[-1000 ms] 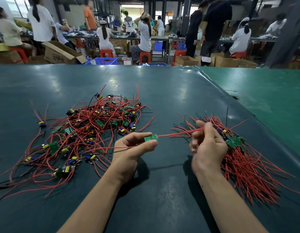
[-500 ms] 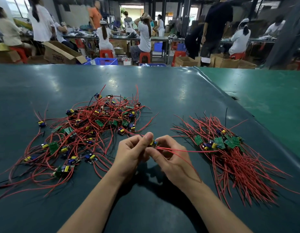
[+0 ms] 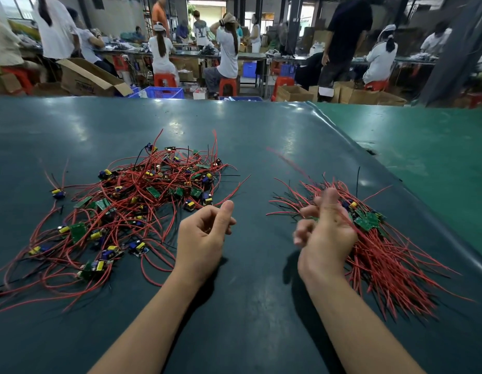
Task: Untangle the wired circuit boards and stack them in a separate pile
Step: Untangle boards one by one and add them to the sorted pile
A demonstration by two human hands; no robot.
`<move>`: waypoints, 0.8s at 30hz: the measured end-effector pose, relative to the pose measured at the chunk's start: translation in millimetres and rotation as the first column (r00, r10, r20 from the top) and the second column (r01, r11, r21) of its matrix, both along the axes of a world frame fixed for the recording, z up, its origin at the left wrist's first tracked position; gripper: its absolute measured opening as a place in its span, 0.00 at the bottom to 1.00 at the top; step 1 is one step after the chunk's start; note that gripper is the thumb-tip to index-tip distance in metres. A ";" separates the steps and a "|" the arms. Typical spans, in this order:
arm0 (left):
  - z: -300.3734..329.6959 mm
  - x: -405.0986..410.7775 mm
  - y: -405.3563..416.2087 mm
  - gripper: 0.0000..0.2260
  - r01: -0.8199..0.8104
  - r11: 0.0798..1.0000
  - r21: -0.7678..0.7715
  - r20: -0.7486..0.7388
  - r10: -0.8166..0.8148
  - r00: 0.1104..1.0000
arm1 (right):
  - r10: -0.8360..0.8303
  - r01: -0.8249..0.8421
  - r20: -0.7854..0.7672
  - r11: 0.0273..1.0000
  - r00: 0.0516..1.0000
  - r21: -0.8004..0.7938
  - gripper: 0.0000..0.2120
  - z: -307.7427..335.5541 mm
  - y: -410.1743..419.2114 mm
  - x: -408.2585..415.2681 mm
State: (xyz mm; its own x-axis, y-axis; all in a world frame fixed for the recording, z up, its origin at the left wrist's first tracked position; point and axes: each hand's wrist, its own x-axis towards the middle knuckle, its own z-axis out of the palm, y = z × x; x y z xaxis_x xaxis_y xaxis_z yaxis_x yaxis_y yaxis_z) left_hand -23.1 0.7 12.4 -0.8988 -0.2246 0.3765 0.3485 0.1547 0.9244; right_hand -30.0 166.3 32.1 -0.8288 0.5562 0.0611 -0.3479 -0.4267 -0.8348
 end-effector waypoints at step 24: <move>1.5 -10.5 -59.8 0.15 -0.472 0.632 -0.615 0.035 0.619 0.784 | 0.249 -0.284 0.138 0.806 0.959 0.519 0.16 -18.3 -14.8 3.4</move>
State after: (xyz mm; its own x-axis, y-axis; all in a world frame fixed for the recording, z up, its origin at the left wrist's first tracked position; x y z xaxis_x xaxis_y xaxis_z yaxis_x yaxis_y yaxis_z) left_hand -33.6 -59.0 13.9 -0.7508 -0.5234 0.4029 -0.1720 0.7439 0.6458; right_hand -26.6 151.5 13.8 -0.9514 0.2096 0.2255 -0.2270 0.0175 -0.9737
